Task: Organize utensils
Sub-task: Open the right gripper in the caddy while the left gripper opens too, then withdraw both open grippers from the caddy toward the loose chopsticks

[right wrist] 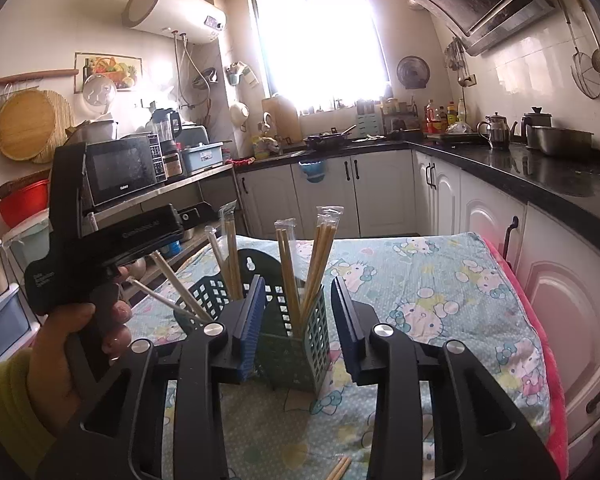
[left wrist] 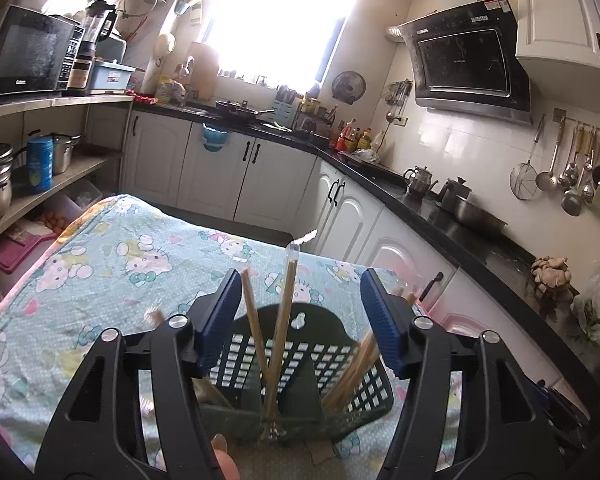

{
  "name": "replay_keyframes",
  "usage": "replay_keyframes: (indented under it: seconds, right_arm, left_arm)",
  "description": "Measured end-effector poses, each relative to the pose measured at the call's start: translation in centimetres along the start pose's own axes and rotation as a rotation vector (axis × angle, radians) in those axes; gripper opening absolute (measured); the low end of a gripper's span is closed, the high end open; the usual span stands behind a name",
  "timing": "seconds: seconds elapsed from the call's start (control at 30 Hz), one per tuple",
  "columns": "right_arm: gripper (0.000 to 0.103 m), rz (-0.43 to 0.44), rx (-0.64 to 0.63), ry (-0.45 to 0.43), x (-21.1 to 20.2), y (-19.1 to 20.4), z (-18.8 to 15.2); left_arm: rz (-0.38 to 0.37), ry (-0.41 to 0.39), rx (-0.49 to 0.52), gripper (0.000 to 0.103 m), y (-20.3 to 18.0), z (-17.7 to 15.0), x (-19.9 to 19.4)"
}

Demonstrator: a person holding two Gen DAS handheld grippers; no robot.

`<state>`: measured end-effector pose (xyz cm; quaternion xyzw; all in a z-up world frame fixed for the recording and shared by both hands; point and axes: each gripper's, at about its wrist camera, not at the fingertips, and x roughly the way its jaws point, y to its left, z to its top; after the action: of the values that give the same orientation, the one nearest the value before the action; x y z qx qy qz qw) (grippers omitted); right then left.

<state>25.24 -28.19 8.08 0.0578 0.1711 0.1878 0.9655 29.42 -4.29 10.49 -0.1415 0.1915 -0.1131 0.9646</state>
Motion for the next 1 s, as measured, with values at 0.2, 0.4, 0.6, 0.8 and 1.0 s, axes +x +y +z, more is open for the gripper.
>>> replay_keyframes:
  seconds: [0.2,0.4,0.6,0.8,1.0]
  right_arm:
    - [0.037,-0.001,-0.004,0.023,-1.1,0.3,-0.9]
    - [0.040,-0.014,-0.003,0.060,-1.9,0.2,-2.4]
    - [0.043,-0.022,0.012,0.121,-2.2,-0.2,-4.2]
    - [0.046,-0.022,0.011,0.184,-1.9,0.1,-6.0]
    - [0.046,-0.035,0.016,0.241,-1.5,0.1,-7.7]
  left_arm:
    - [-0.022,0.016,-0.019,0.068,0.3,-1.2,-2.2]
    - [-0.035,0.055,-0.029,0.083,1.0,-2.7,-4.0]
    - [-0.024,0.103,-0.017,0.091,1.7,-4.6,-5.2]
    - [0.001,0.137,-0.010,0.091,2.7,-6.5,-6.4]
    - [0.023,0.175,-0.003,0.091,3.5,-8.4,-7.1]
